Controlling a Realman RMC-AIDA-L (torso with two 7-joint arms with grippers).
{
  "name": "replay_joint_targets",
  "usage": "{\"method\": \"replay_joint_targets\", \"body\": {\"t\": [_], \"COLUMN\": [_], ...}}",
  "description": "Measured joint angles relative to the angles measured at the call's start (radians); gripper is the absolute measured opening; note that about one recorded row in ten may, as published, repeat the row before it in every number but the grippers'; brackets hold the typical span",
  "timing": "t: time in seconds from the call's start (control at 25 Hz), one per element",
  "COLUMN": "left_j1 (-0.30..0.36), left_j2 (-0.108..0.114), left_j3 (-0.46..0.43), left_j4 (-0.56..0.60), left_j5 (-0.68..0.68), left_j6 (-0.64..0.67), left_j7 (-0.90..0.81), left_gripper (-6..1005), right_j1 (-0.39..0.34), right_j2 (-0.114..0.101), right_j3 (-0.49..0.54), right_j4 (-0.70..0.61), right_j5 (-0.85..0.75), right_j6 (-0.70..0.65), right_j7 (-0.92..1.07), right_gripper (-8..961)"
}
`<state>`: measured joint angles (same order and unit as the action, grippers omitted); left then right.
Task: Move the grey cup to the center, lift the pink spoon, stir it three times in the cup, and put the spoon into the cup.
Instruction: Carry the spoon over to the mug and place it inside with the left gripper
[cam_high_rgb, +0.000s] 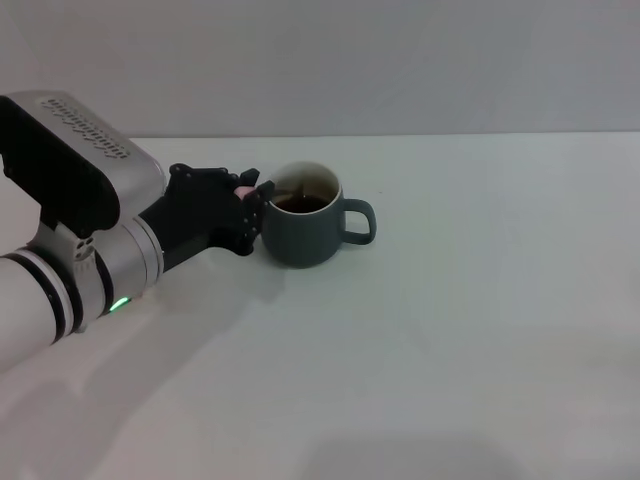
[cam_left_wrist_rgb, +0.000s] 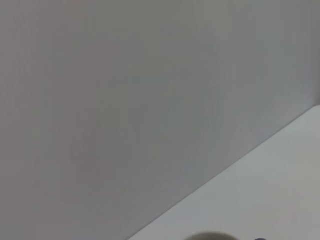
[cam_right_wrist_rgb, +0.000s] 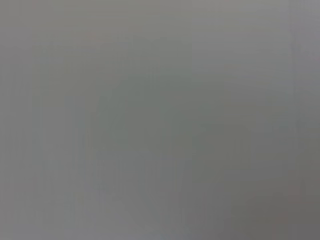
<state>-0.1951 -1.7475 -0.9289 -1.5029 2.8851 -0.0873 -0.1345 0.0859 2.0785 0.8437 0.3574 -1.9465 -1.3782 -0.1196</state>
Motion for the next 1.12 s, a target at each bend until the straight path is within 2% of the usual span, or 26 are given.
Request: {"method": "replay_joint_targets", "body": {"t": [0.8, 1.12], "left_j1": [-0.069, -0.110], "left_j2": [-0.039, -0.062], "left_j3": [-0.010, -0.003], "left_j4": [0.120, 0.158], "left_j5": [-0.003, -0.004], "left_j6": [-0.009, -0.009], "left_j7": [0.002, 0.003], "left_gripper": [148, 148], "right_j1": [-0.006, -0.008], "right_j2": [0.000, 0.001], "right_j3": [-0.003, -0.006], "right_j4": [0.000, 0.000], "right_j5": [0.000, 0.000], "right_j6": [-0.025, -0.025], "right_j7": [0.000, 0.000], "right_gripper": [0, -1]}}
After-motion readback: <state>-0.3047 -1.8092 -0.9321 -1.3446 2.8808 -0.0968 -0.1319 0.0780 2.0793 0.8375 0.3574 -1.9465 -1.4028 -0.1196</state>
